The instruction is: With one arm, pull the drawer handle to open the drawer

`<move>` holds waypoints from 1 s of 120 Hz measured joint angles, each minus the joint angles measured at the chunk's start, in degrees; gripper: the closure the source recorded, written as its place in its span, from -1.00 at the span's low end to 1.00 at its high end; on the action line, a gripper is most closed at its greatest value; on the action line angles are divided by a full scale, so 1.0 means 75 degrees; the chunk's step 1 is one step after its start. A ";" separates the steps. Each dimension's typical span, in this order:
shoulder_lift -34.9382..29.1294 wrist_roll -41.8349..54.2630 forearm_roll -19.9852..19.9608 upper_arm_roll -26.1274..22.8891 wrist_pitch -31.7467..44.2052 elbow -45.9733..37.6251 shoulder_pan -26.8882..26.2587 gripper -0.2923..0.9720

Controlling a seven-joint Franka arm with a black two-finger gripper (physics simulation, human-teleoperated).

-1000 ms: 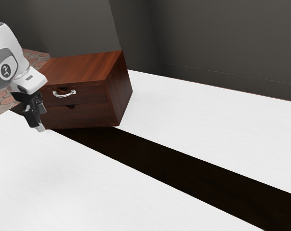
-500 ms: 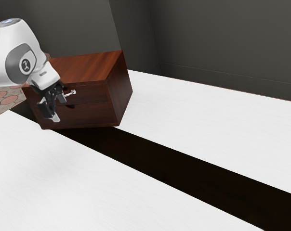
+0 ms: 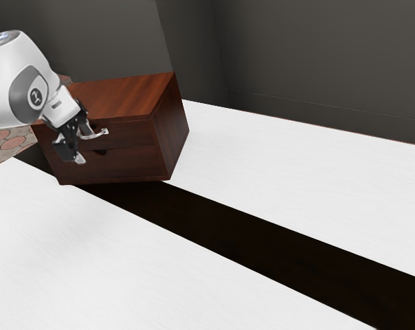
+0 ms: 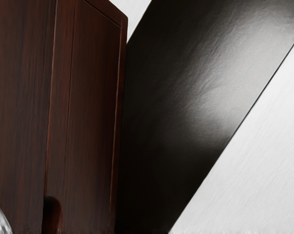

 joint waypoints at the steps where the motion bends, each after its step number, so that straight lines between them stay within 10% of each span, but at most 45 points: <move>1: 0.0011 -0.0005 -0.0001 0.0000 0.0020 0.0002 0.0008 -0.54; 120: 0.0612 -0.0429 -0.0009 -0.0007 0.0889 0.0254 0.0280 -0.54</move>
